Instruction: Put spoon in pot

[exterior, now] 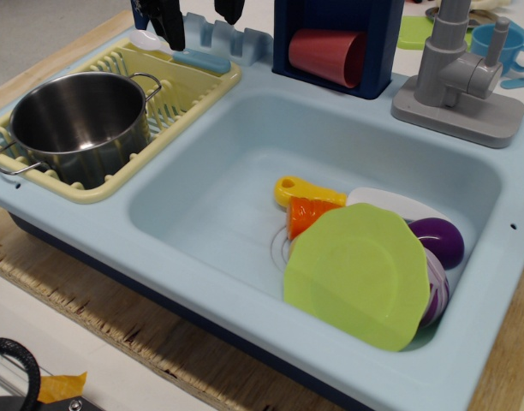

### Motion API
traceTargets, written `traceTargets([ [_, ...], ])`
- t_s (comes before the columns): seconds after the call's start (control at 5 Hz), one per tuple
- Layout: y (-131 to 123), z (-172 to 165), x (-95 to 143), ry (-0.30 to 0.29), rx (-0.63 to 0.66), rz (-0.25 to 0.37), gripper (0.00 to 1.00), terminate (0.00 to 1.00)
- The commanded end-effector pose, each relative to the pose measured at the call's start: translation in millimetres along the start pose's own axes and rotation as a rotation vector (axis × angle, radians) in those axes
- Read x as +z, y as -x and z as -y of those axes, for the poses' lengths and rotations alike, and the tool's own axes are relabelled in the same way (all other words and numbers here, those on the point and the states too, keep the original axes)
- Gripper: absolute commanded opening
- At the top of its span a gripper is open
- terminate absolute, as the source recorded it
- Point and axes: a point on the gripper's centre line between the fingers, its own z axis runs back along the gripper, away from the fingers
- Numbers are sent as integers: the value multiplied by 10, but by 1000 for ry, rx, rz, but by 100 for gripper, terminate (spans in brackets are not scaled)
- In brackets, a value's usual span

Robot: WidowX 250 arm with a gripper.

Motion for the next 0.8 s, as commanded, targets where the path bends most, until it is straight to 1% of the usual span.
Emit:
traceTargets([
  [0.0,0,0,0,0,0,0,100,0],
  [0.4,-5,-19,-84,-34,17,-42,100,0],
  [0.6,-4,-60,-125,-40,29,-58,100,0],
])
